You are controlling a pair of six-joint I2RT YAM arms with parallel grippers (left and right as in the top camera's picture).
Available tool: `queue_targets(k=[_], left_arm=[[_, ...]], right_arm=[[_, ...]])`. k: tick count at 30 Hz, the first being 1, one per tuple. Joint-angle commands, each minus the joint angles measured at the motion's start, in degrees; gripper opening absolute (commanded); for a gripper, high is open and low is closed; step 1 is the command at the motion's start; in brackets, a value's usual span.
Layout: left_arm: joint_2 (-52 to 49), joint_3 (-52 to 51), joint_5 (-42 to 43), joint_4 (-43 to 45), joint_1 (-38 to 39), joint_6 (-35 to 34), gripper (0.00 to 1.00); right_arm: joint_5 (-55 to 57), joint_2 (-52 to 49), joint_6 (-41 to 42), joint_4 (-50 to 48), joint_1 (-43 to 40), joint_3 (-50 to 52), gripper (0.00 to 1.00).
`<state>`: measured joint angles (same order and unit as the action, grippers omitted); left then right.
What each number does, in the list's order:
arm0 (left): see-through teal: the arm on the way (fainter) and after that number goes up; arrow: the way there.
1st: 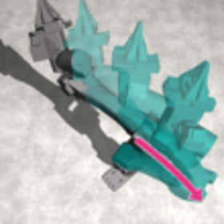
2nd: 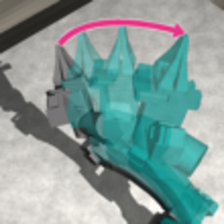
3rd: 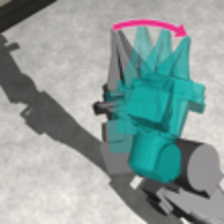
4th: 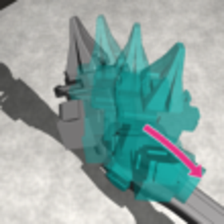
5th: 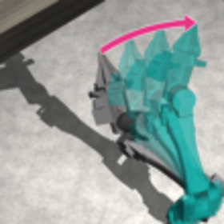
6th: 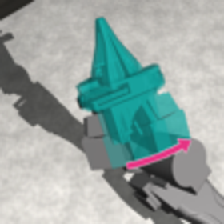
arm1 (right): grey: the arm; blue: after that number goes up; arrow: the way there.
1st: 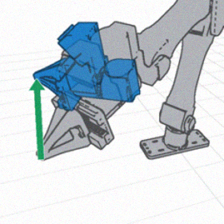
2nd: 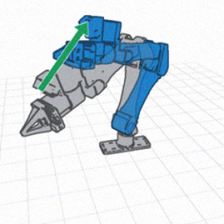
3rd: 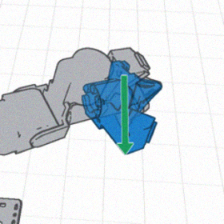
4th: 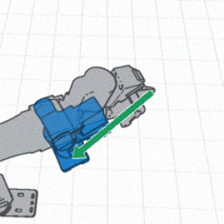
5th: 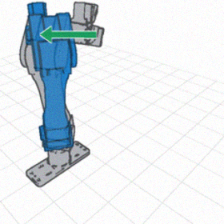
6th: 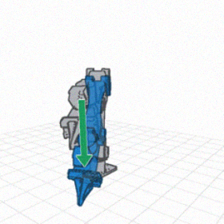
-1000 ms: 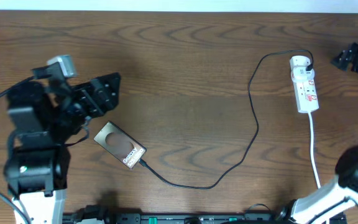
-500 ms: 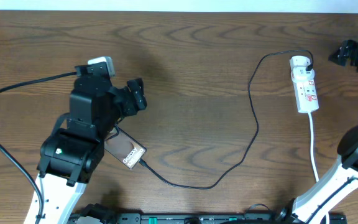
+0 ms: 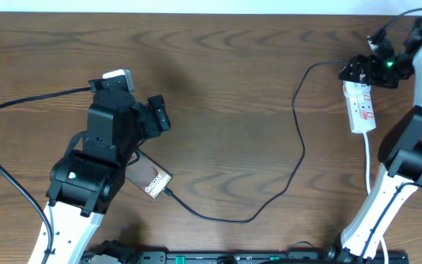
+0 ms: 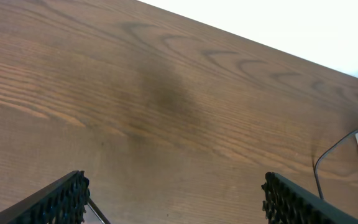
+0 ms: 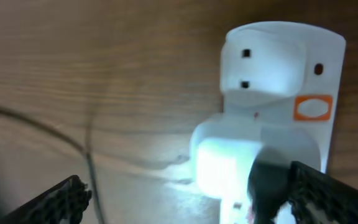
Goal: Plug charger to phone and switch on socket
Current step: 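Move the right gripper over the power strip's orange switch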
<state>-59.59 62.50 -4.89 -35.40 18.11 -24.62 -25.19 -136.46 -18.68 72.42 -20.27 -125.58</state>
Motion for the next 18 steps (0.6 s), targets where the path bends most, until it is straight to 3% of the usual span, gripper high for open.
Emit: queue_targets(k=[1, 18], left_arm=[[-0.2, 1.3, -1.2, 0.0, 0.1, -0.1, 0.88], [-1.7, 1.3, -1.2, -0.2, 0.1, -0.1, 0.88]], right_arm=[[3.2, -0.7, 3.0, -0.7, 0.5, -0.7, 0.99], [7.5, -0.8, 6.3, -1.1, -0.3, -0.3, 0.99]])
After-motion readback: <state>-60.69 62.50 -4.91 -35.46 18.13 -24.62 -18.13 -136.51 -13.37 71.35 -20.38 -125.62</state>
